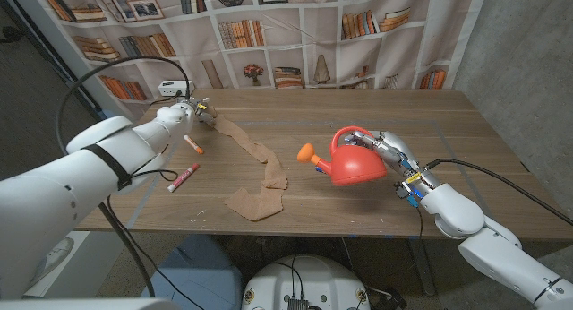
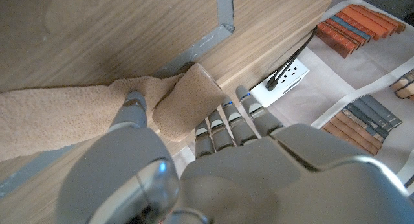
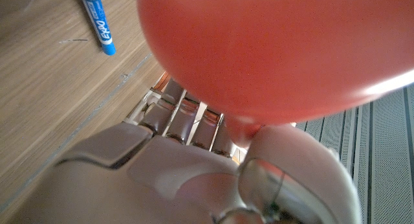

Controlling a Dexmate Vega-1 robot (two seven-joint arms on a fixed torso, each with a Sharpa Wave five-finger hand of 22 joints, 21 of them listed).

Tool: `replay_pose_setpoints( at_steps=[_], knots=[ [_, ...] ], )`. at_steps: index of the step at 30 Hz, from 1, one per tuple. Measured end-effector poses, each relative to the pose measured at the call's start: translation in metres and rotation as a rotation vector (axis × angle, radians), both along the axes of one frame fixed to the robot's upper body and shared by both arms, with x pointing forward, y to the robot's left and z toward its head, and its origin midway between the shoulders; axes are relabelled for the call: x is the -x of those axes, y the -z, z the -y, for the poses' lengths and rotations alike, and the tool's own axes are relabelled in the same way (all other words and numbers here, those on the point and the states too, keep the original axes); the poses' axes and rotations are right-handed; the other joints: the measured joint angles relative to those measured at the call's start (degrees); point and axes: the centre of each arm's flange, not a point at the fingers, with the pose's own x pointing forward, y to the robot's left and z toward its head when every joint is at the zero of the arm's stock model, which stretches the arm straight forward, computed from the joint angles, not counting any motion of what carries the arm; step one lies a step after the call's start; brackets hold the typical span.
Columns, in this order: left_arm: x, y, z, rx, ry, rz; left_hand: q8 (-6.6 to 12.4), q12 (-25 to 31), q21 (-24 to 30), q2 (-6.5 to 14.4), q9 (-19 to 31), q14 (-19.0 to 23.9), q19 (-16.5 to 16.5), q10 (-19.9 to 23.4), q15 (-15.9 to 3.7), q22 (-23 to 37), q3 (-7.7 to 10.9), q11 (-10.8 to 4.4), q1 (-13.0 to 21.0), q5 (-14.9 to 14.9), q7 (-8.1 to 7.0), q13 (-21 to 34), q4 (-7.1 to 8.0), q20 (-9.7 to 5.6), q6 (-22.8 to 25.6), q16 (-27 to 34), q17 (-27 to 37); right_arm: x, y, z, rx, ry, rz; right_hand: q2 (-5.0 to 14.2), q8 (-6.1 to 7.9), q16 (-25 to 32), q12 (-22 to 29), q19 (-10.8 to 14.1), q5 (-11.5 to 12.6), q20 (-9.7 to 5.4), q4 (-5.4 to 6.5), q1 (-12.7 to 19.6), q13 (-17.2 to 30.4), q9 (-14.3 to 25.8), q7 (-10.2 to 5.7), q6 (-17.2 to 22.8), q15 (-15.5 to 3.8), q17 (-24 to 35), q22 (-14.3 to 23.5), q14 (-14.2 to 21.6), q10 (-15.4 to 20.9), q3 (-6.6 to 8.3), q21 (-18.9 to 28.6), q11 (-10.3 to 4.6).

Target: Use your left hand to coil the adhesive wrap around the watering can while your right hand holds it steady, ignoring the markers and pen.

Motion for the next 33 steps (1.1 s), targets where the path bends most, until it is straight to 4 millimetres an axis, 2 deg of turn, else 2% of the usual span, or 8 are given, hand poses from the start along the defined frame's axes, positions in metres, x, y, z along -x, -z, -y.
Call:
replay_pose_setpoints(
  at_steps=[6, 8, 15, 20, 23, 28, 31, 33],
  knots=[
    [0.001, 0.003, 0.001, 0.011, 0.020, 0.008, 1.04, 0.65, 1.81, 0.99, 0.27, 1.18, 5.00, 1.86, 0.69, 0.00, 0.00, 1.42, 1.00, 0.00, 1.46, 0.65, 0.00, 1.16, 2.11, 0.77, 0.71, 0.001, 0.002, 0.000, 0.000, 0.001, -0.002, -0.01, 0.00, -0.16, 0.00, 0.00, 0.24, 0.00, 0.00, 0.01, -0.01, 0.29, 0.01, -0.01, -0.15, -0.01, -0.24, 0.15, -0.05, 0.00, 0.42, -0.05],
    [0.000, 0.004, 0.002, 0.003, 0.021, 0.003, 1.28, 0.65, 2.38, 1.25, 0.28, 1.96, 6.74, 2.26, 0.76, -0.01, 0.18, 1.40, 1.26, 0.00, 1.52, 0.80, -0.18, 1.27, 2.75, 1.00, 0.84, 0.001, 0.002, -0.001, 0.000, 0.000, -0.003, 0.00, 0.00, -0.16, 0.00, 0.00, 0.24, 0.00, 0.00, 0.00, -0.02, 0.21, 0.01, -0.01, -0.16, -0.01, -0.27, 0.16, -0.05, 0.00, 0.43, -0.05],
    [0.001, 0.005, -0.001, 0.036, 0.030, 0.003, 2.54, 1.51, 2.83, 2.87, 0.68, 5.12, 8.72, 4.60, -0.20, -0.01, 0.57, 1.13, 2.89, 0.00, 1.67, 1.33, -0.57, 0.85, 4.68, 2.72, 1.76, 0.003, 0.003, -0.001, 0.000, 0.002, -0.001, 0.02, 0.00, -0.17, 0.00, 0.01, 0.24, 0.00, 0.00, -0.02, -0.04, 0.13, 0.02, -0.02, -0.16, -0.04, -0.27, 0.15, -0.05, 0.00, 0.42, -0.05],
    [0.001, 0.008, 0.000, 0.035, 0.036, -0.009, 3.91, 1.92, 3.31, 4.09, 0.96, 6.69, 10.08, 5.36, -0.69, -0.01, 1.14, 0.36, 4.78, 0.27, 1.07, 1.83, -1.14, -0.51, 7.27, 3.84, 2.54, 0.004, 0.004, -0.001, 0.000, 0.002, -0.001, 0.10, 0.00, -0.17, -0.17, 0.01, 0.23, 0.00, 0.00, -0.10, -0.06, 0.13, 0.10, -0.11, -0.15, -0.07, -0.27, 0.15, 0.16, 0.00, 0.57, 0.15],
    [0.002, 0.009, 0.000, 0.049, 0.045, -0.008, 5.18, 2.60, 4.05, 5.12, 1.46, 8.18, 11.42, 6.10, -1.04, 0.27, 1.96, 0.46, 7.75, 0.71, 1.36, 2.44, -1.94, -1.00, 8.78, 4.75, 3.31, 0.005, 0.004, -0.002, 0.000, 0.002, 0.000, 0.02, 0.00, -0.17, -0.21, 0.01, 0.23, 0.00, 0.00, -0.33, -0.04, 0.13, -0.04, 0.05, -0.15, -0.07, -0.27, 0.15, 0.16, 0.00, 0.88, 0.15],
    [0.002, 0.011, 0.000, 0.048, 0.047, -0.021, 7.14, 4.03, 5.55, 6.92, 2.95, 9.33, 11.69, 6.59, -1.76, 1.15, 6.89, 0.35, 18.82, 1.86, 2.44, 5.10, -2.40, -1.30, 10.02, 6.34, 6.16, 0.005, 0.004, -0.002, 0.000, 0.001, 0.000, 0.04, 0.00, -0.17, -0.22, -0.31, 0.23, 0.31, 0.00, -0.35, 0.06, 0.13, -0.13, 0.14, -0.15, -0.10, -0.27, 0.14, 0.16, 0.00, 0.88, 0.15],
    [0.002, 0.012, 0.000, 0.040, 0.044, -0.027, 9.59, 5.93, 7.32, 4.86, 4.25, 10.18, 12.15, 8.58, -1.07, 1.96, 9.07, 0.02, 22.89, 2.27, 3.29, 7.14, -2.20, -1.77, 10.88, 8.90, 8.94, 0.005, 0.004, -0.002, 0.000, 0.000, 0.000, 0.04, 0.00, -0.17, -0.22, -0.30, 0.21, 0.31, 0.00, -0.34, 0.06, 0.13, -0.13, 0.14, -0.14, -0.10, -0.26, 0.14, 0.15, 0.00, 0.88, 0.15],
    [0.001, 0.013, 0.002, 0.044, 0.046, -0.031, 11.43, 7.57, 9.09, 3.66, 5.41, 11.19, 12.63, 10.63, -0.06, 2.85, 9.22, -0.15, 25.31, 2.33, 3.48, 8.77, -2.05, -2.25, 12.12, 11.16, 10.64, 0.006, 0.004, -0.002, 0.000, 0.001, 0.001, 0.04, 0.00, -0.17, -0.22, -0.30, 0.20, 0.31, 0.00, -0.34, 0.06, 0.13, -0.12, 0.13, -0.13, -0.10, -0.35, 0.13, 0.15, 0.00, 1.11, 0.15]
  ],
)
